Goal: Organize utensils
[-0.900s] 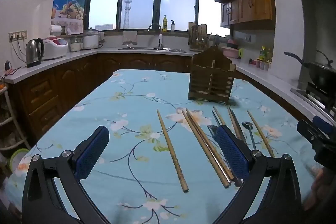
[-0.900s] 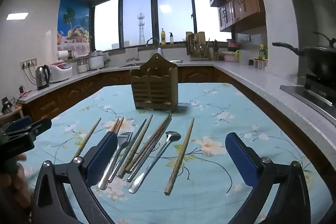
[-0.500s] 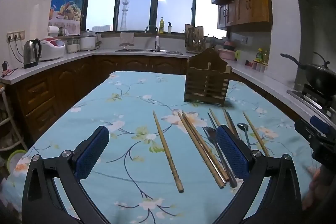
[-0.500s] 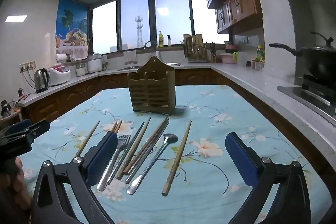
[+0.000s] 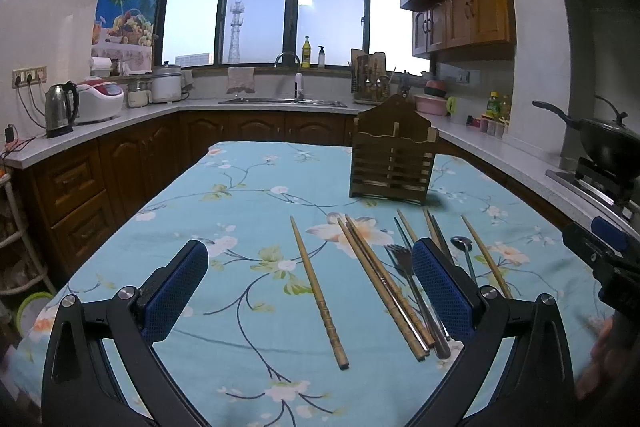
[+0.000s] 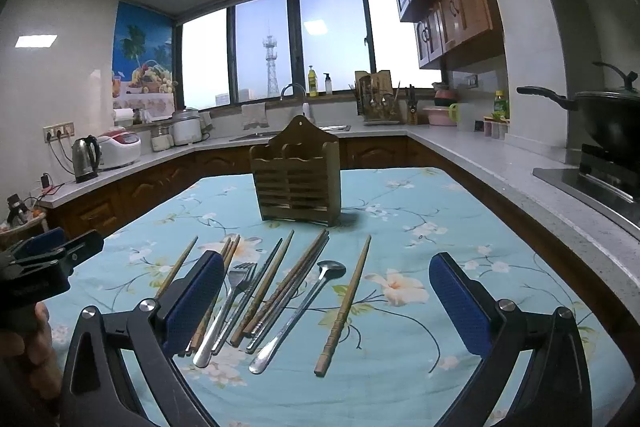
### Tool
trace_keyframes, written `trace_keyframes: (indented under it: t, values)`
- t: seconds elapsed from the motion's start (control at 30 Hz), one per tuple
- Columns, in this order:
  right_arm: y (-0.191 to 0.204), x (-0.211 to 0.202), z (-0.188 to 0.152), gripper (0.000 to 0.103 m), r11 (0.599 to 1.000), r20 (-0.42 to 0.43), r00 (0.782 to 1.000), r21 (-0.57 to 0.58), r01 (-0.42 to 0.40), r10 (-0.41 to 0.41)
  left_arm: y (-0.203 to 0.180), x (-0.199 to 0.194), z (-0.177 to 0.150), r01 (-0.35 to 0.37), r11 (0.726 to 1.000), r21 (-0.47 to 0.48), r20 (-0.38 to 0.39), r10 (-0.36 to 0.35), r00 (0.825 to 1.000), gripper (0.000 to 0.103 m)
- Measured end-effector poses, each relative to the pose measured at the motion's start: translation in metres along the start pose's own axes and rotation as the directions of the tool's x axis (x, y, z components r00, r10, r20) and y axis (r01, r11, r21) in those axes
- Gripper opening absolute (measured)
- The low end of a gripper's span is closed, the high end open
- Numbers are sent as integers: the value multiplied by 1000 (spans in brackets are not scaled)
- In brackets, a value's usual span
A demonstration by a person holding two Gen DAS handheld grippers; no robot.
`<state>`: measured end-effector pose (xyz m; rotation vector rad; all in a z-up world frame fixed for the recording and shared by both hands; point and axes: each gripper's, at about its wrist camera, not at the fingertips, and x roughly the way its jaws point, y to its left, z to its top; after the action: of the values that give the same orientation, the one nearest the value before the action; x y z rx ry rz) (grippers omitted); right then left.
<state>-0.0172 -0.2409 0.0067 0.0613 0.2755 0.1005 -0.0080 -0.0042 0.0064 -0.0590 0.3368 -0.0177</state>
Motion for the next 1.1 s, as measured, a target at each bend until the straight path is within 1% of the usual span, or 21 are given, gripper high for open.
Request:
trace_keyframes:
  t: [1.1]
  values:
    - [-1,3,-1,103,1000,5,1000,11,-8,8,-4,1,0,13,1000,13,-9,-13,1000,103]
